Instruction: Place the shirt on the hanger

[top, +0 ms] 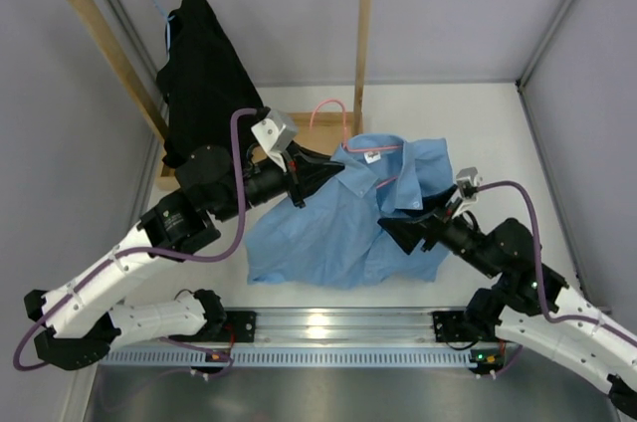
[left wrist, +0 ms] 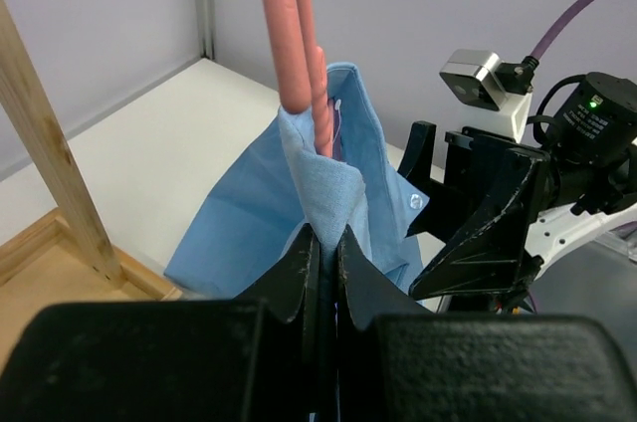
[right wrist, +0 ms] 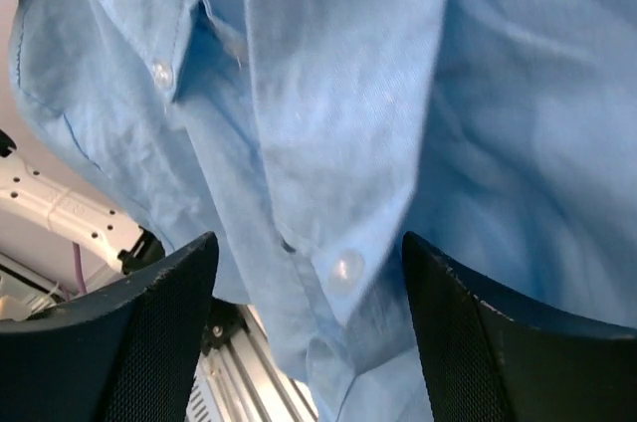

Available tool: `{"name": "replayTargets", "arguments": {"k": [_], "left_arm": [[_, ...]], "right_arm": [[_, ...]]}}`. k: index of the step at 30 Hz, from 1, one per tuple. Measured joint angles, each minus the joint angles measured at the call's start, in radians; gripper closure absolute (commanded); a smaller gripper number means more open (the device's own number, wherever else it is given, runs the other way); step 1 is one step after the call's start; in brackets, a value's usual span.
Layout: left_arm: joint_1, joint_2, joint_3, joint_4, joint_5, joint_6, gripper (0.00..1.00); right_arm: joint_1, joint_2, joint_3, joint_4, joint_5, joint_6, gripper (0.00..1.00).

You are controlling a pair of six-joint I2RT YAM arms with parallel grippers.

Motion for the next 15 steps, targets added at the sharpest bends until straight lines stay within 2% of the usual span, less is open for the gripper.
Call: {"name": "replayTargets", "arguments": {"k": [5,9,13,15], "left_arm": [[0.001,0.001,0.000,0.005,-0.011,0.019,1.00],[0.005,0.002,0.000,0.003,-0.015,0.027,1.00],[0.008,0.016,0.000,0.005,0.004,0.036,1.00],[0.009,0.037,0.000,0.005,0.046,0.043,1.00]], "right_arm": [[0.001,-0.154,0.006,-0.178,0.011,-0.018,0.24],[0.001,-0.259,0.122,-0.387,0.019,-0.061,0.20],[0.001,-0.230,0.324,-0.519,0.029,-0.106,0.18],[0.002,-0.171,0.417,-0.549,0.028,-0.133,0.25]]}}
